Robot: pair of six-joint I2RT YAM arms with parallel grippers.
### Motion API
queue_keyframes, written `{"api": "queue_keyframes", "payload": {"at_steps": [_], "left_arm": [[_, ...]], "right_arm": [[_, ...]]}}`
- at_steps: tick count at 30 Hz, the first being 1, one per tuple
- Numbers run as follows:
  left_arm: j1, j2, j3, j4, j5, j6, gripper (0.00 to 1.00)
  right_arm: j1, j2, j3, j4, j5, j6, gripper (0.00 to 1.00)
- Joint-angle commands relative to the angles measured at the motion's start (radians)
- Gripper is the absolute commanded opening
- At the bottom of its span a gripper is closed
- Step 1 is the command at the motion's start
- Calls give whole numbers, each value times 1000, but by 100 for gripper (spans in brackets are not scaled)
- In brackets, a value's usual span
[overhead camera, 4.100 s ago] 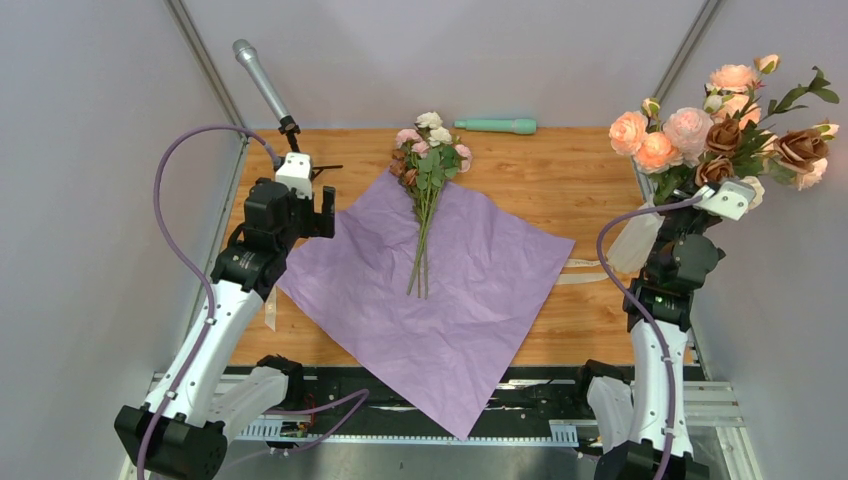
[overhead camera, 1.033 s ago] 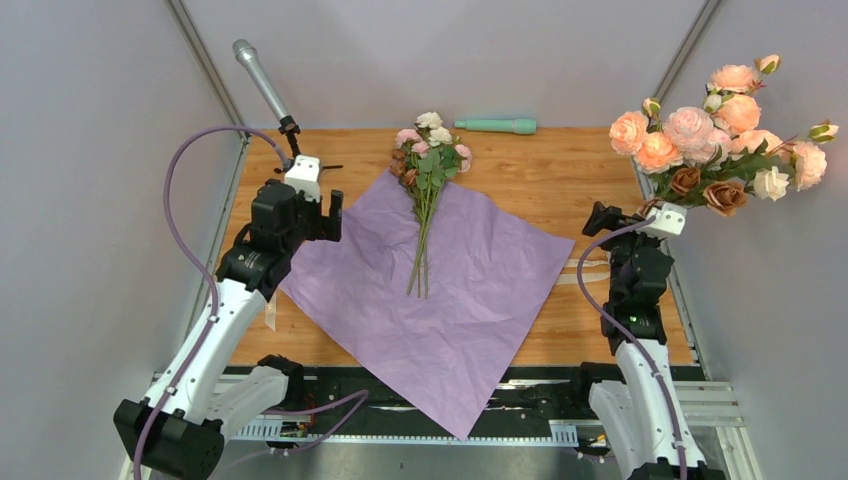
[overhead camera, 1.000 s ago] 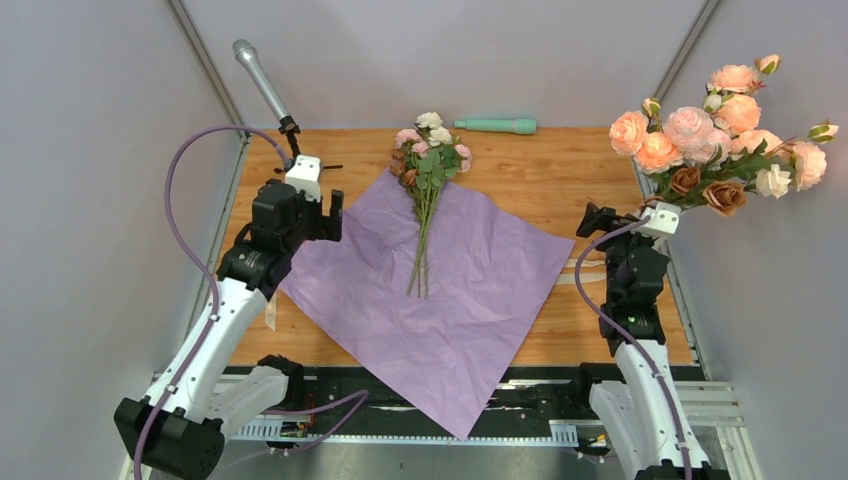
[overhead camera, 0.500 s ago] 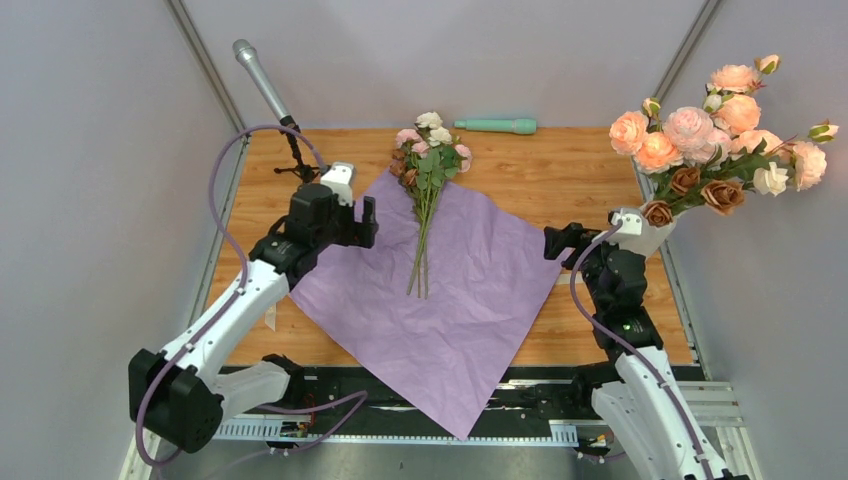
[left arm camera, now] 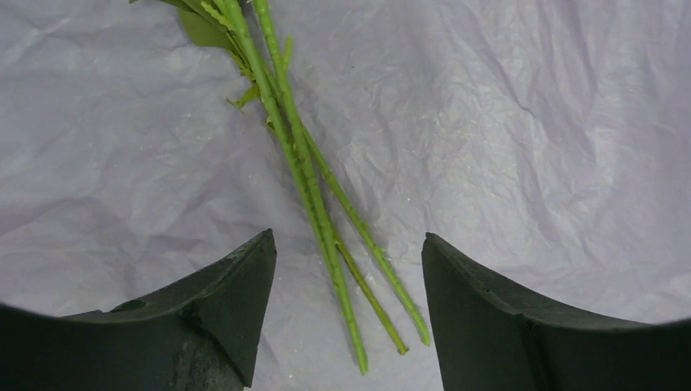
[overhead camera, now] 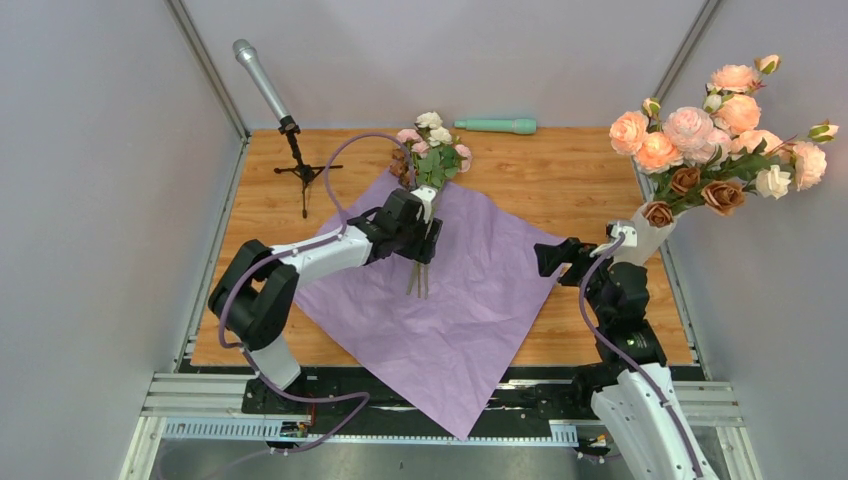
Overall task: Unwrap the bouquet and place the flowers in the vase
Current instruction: Pick up the fake flower from the wrapping paper.
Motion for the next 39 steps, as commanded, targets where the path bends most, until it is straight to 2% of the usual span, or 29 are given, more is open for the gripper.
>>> {"api": "queue_keyframes", "payload": {"at_steps": [1,10,23,31,35,39], "left_arm": [[-19,57,83,-42,-68,46,71],[-29,116,97,-74,-142,49,47],[-37,154,104,-60,-106,36,38],[-46,158,101,-62,-125,39,27],[-49,147,102,-69,-120,34,18],[-49,131,107,-79,-119,23,16]], "right_arm": [[5,-45,-34,-20,-24,42,79],[6,-45,-49,-43,-24,34,80],[6,-9,-60,-38,-14,35,81],[5,-2,-74,-35,-13,36,81],[4,-2,-77,-35,-13,40,81],[6,-1,-79,-34,-13,41,81]]}}
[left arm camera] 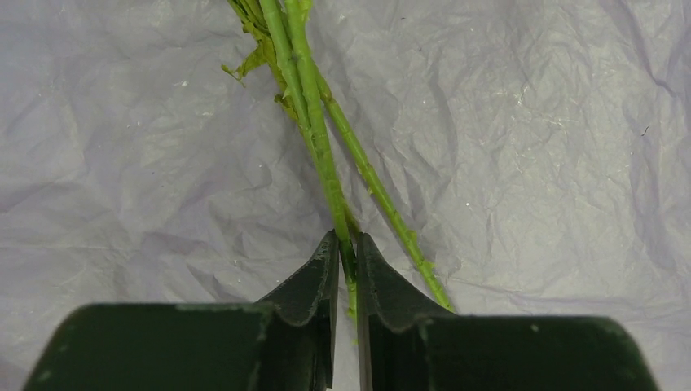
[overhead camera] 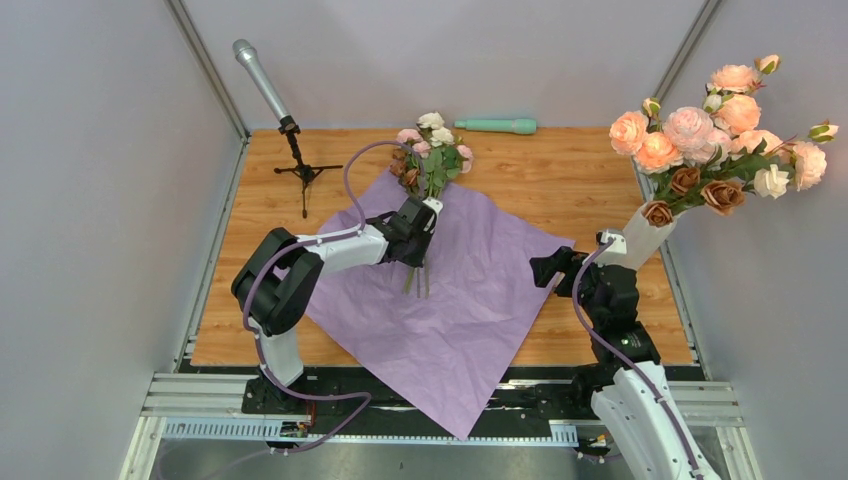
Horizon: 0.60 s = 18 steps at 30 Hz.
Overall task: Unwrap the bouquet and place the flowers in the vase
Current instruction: Pick up the fake flower from the wrapping paper.
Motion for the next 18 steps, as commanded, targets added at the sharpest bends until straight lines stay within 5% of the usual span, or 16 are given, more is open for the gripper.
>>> {"api": "queue_keyframes", "payload": {"at_steps": [1,18], "left_arm": [[-9,-29,41,-2,-5,-13,16],[-9,-103,61,-44,15,-81,0]], "right_arm": [[5,1,0,19,0,23,81],[5,7,2,17,-5,29,81]]}}
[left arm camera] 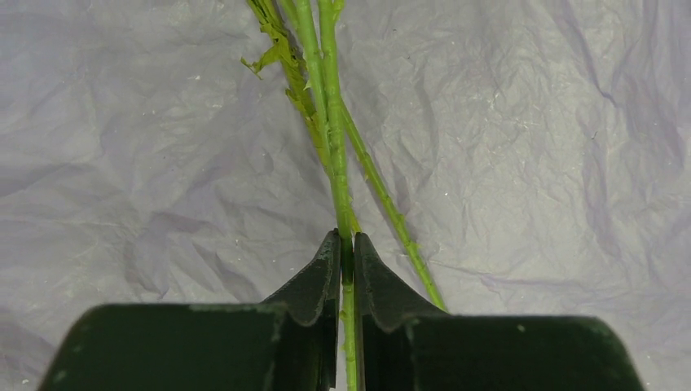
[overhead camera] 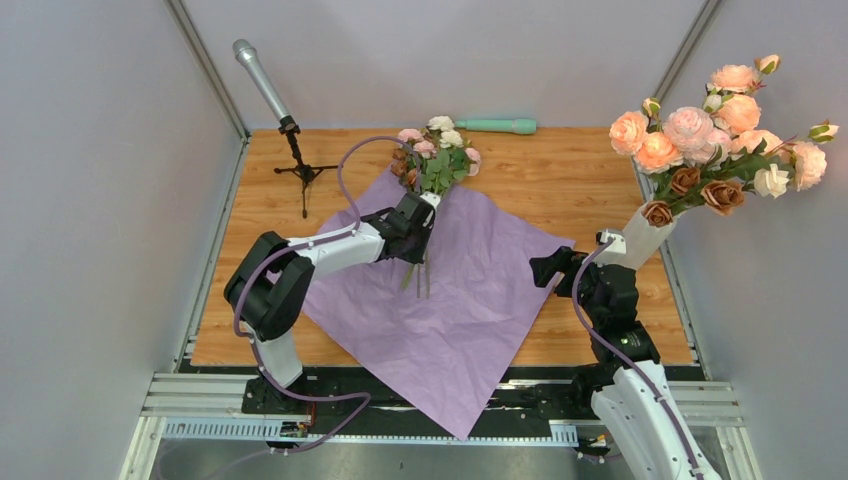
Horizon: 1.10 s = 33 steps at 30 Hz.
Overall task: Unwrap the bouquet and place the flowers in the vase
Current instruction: Pick up the fake flower from the wrapping paper.
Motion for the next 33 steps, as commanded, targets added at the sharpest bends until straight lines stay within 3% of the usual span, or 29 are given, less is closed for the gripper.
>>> {"api": "queue_keyframes", "payload": {"at_steps": [1,11,33], "left_arm": [[-9,-67,44,-6,10,-33,0],[-9,-114,40,-9,16,-60,0],[-9,-23,-24,38,56,-49,7]], "right_arm": [[4,-1,3,16,-5,25,81],[5,-2,1,9,-8,27,81],[6,-4,-12,-9,-14,33,81]]}}
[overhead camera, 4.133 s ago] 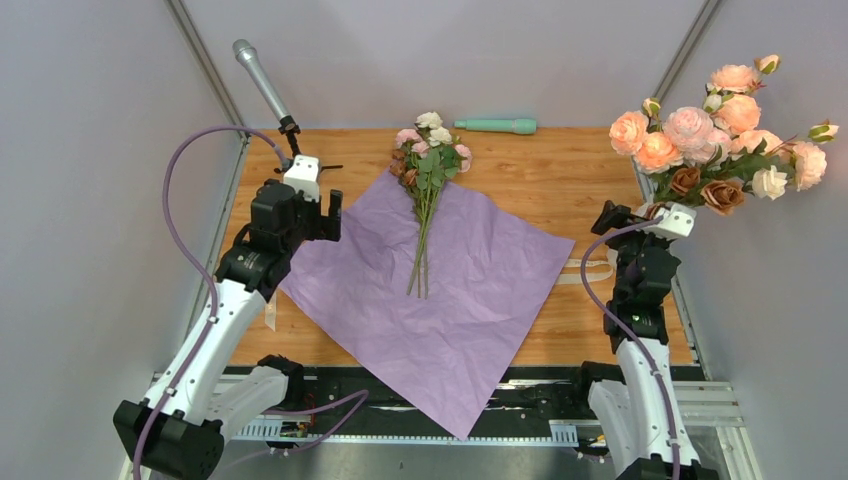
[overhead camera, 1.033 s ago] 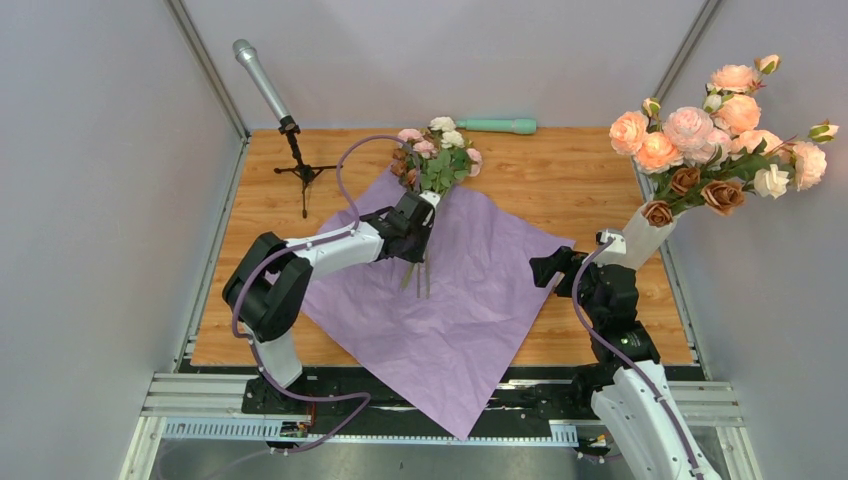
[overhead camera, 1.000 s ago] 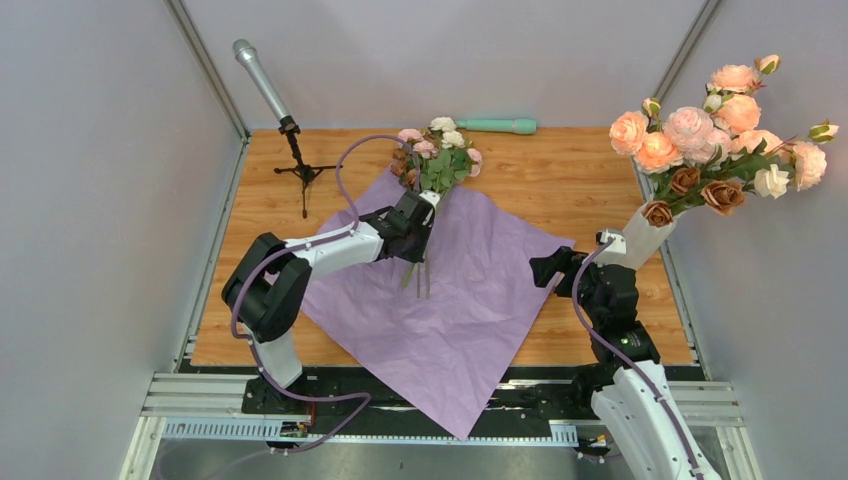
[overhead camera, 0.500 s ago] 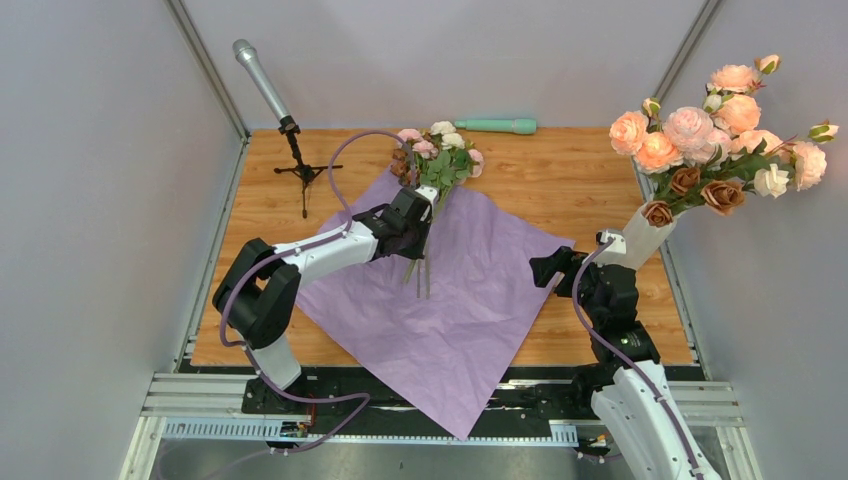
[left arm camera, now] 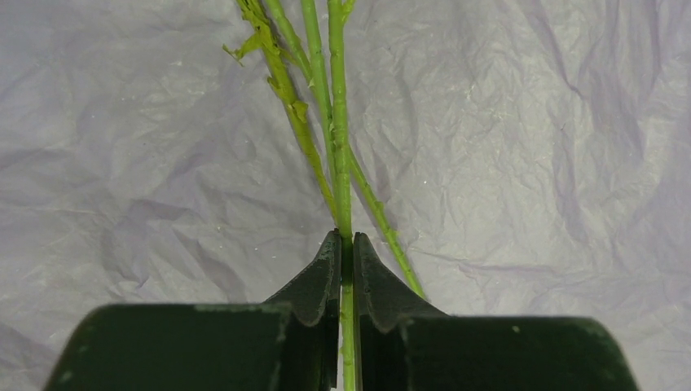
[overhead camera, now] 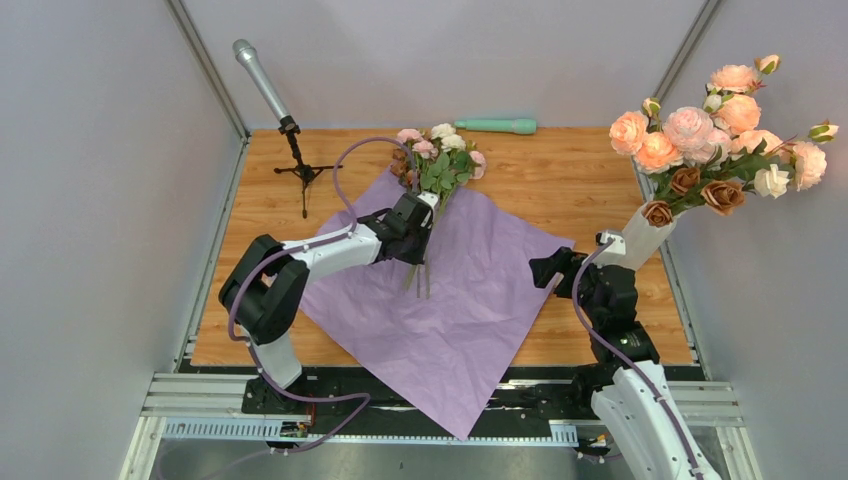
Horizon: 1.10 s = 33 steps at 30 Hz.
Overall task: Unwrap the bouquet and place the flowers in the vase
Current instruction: Pick up the fake flower from the wrapping paper.
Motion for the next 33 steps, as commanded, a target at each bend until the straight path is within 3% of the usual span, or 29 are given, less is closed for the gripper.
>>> {"api": "queue_keyframes", "payload": {"at_steps": [1,17,26,29,33], "left_arm": [[-9,22,-11,41,25,0,8],[-9,51,0,7,-25,9,25],[-9,63,8,-9,-22,16,25],[-9,57,11,-19,-33,17,15],[-9,23,18,-37,-37,20,13]], "right_arm": [[6,-4,-10,-8,-14,22,81],[5,18,-11,8,-21,20,81],[6,39,-16,29,-29,22,81],[5,35,-17,29,-32,22,81],[5,26,-19,28,-28,22,81]]}}
